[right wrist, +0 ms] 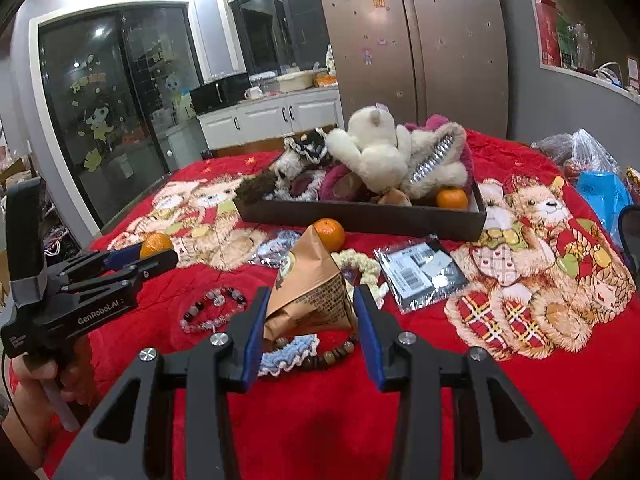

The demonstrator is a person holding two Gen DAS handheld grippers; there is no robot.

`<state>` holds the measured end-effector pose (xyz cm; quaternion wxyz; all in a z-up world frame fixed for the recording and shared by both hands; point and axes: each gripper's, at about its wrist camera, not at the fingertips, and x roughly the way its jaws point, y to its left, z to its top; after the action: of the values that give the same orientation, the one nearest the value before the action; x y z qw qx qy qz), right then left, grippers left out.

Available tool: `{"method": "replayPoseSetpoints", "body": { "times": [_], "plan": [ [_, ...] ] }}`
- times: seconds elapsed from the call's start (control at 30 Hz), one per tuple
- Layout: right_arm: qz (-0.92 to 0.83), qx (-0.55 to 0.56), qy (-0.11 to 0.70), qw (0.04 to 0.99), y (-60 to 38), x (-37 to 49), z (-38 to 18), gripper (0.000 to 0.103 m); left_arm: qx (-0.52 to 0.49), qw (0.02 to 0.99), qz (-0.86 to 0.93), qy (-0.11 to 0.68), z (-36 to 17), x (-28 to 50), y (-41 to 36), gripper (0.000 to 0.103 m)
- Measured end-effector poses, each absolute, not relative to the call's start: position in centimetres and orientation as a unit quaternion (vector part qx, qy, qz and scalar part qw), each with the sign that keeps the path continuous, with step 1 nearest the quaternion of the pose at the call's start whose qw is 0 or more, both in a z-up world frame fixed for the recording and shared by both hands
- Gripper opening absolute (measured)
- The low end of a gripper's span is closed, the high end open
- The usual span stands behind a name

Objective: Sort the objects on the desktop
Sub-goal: 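Lift the orange with the left gripper while the right lifts the packet, then carry the orange with the left gripper while the right carries the packet over the dark tray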

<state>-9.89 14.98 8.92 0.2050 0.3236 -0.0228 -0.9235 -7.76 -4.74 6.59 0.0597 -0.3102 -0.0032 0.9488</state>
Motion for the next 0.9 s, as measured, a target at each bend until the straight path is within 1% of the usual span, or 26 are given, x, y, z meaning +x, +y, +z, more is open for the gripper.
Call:
{"method": "replayPoseSetpoints", "body": {
  "times": [0.17,0.37,0.53,0.7,0.9],
  "plan": [
    [-0.932,0.302,-0.041,0.197,15.7,-9.9,10.4,0.042,-0.3,0.079,0.95,-0.025,8.1,-8.1,-4.4,0.041],
    [-0.941,0.276,-0.044,0.191,16.0,-10.7,13.5,0.042,-0.288,0.078,0.955,0.003,10.5,-9.9,-3.1,0.041],
    [-0.945,0.261,-0.045,0.192,15.9,-13.0,16.7,0.042,-0.278,0.091,0.956,-0.018,13.1,-13.4,-3.5,0.041],
    [-0.949,0.244,-0.056,0.194,15.9,-15.8,19.5,0.042,-0.273,0.069,0.96,0.007,15.1,-17.3,-3.3,0.041],
    [-0.952,0.229,-0.072,0.19,15.9,-19.7,21.3,0.042,-0.265,0.067,0.962,0.002,16.5,-20.9,-2.6,0.041]
  ]
}}
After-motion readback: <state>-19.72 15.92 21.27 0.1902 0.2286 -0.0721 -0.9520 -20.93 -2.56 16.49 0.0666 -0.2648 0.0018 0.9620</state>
